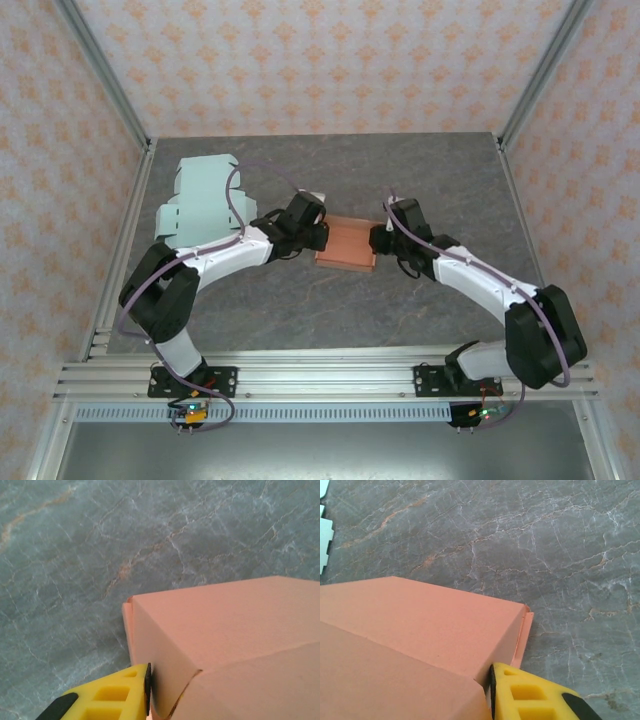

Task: Fold the paper box

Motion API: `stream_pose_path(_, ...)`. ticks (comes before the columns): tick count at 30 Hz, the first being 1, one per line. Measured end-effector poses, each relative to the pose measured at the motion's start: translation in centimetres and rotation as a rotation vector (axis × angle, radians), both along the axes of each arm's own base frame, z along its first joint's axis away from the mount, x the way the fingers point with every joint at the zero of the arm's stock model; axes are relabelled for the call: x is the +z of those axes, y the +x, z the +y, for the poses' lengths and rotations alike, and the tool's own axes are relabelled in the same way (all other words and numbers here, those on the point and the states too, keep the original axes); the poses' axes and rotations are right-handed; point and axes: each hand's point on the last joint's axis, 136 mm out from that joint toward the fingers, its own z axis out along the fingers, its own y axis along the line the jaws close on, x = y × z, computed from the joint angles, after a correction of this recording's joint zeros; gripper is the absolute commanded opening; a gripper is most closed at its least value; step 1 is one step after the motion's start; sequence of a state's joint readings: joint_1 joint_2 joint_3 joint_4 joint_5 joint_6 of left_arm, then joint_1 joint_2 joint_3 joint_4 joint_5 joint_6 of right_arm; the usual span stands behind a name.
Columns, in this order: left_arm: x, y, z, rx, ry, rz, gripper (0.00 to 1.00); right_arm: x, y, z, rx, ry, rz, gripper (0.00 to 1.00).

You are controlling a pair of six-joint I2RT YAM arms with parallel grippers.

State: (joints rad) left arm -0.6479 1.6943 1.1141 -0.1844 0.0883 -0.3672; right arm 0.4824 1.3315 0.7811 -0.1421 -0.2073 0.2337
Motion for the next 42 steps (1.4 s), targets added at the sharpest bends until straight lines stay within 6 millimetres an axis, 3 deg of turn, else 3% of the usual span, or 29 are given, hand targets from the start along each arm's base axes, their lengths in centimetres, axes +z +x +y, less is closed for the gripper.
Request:
stream_pose_path(14,0.6,-1.3,-1.0,-0.029,-0.086,0.055,0.46,-0.1,-1.0,-0.3,-0.025,0.038,-0.009,0.23)
stream_pose_path(19,1.9,-2.0,-1.7,-0.060,-0.142,0.064,0.45,-0.4,-1.1,-0.4,-0.025,0.035,-0.004,0.21)
stream_pose_path(26,2.0,-1.8,-2.1,-0.043,-0.212,0.098,0.42,-0.9,-1.3,-0.3,-0.018,0.030,0.023,0.20)
stream_pose_path(42,-0.3,-1.3,-0.8,0.001,-0.188,0.161,0.41,-5.0,-2.9,-0.8,0.018,-0.046,0.136,0.16)
